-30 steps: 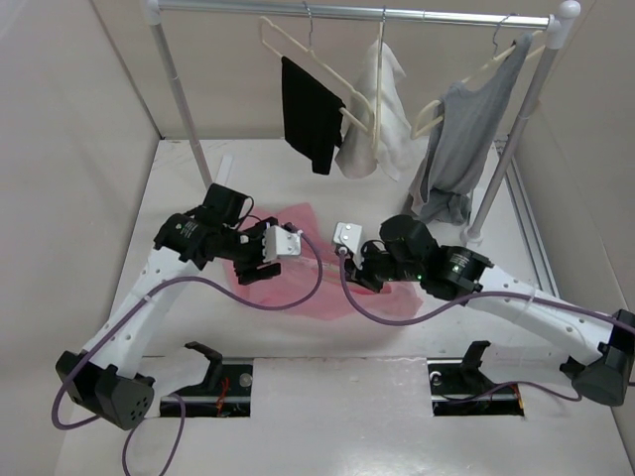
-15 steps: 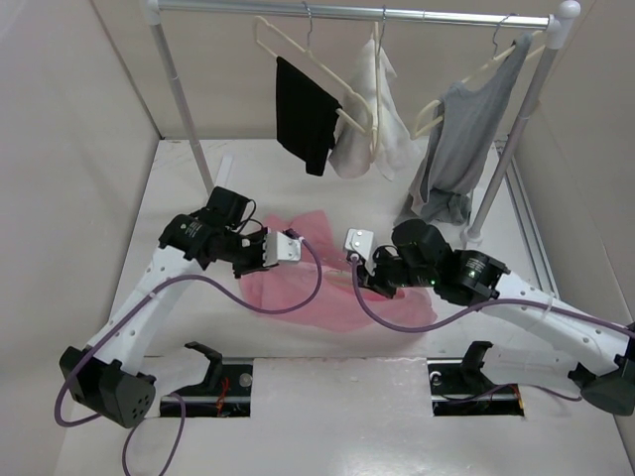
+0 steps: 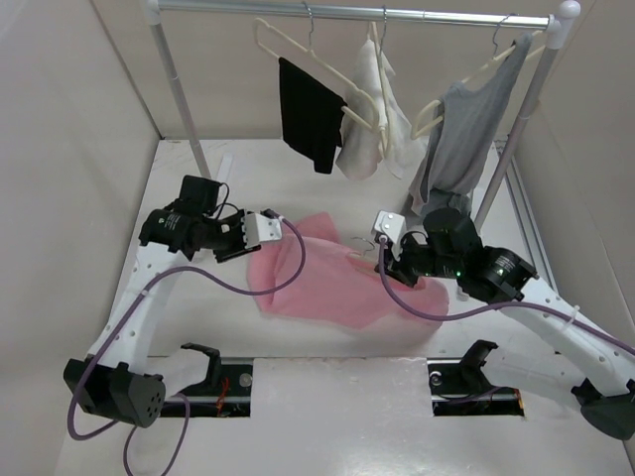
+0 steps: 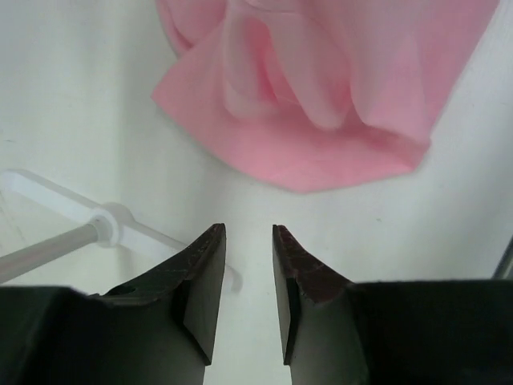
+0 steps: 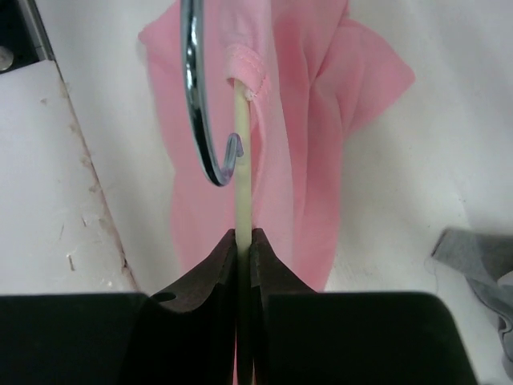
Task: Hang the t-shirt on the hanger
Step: Place tshirt on hanger
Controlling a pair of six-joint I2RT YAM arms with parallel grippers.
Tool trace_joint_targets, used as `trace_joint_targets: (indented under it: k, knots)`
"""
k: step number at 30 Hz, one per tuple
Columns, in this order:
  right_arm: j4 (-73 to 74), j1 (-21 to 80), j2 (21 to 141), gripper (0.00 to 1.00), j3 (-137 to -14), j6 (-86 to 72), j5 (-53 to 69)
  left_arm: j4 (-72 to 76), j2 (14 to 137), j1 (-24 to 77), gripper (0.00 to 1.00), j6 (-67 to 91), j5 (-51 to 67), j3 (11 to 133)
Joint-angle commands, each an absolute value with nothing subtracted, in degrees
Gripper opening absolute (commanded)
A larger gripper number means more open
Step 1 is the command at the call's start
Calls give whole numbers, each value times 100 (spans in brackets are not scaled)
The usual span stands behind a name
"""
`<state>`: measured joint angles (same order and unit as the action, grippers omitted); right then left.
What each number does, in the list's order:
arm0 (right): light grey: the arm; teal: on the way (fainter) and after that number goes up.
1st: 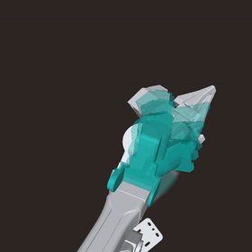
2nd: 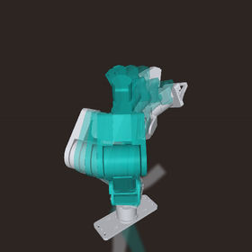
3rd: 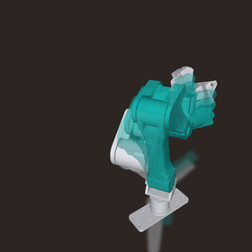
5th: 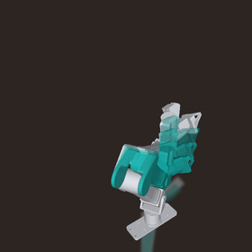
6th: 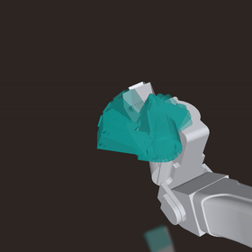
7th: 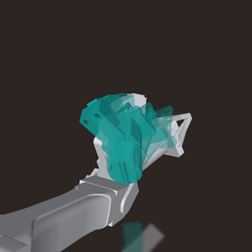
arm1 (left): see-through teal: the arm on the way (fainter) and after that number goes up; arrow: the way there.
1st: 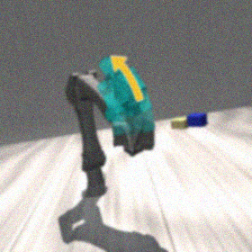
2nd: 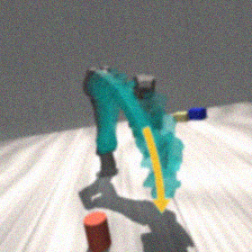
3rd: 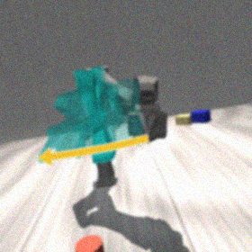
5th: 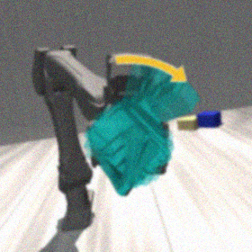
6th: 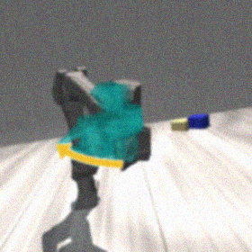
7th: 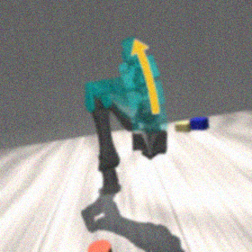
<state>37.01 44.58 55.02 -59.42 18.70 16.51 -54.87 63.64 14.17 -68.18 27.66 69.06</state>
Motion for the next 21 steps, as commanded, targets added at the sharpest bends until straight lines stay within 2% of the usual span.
trace_joint_targets:
  k: [1, 5, 6, 7, 9, 13, 17, 21]
  knots:
    - [3744, 4447, 5388, 0, -6205, 1907, 1837, -5906, 6469, 1415, 27, -6926, 2872, 6979]
    - [3744, 4447, 5449, 0, -6337, 1969, 1890, -5591, 6530, 1415, 28, -6647, 3164, 6707]
    - [3744, 4447, 5449, 0, -6337, 1969, 1890, -5459, 6530, 1415, 33, -6514, 3234, 6654]
    - [3744, 4447, 5449, 0, -6337, 2021, 1942, -5284, 6530, 1415, 44, -6356, 3234, 6601]
    - [3744, 4447, 5449, 0, -6337, 2021, 2056, -4625, 6530, 1415, 48, -5848, 3287, 6417]
    - [3797, 4447, 5397, 0, -6337, 2021, 2109, -3859, 6530, 1415, 48, -5809, 3427, 6214]
    - [3797, 4447, 5396, 0, -6337, 2021, 2109, -4086, 6749, 1415, 52, -6292, 3945, 6214]
    - [3797, 4447, 5396, 0, -6337, 2021, 2109, -4307, 7092, 1854, 55, -6354, 4165, 6275]
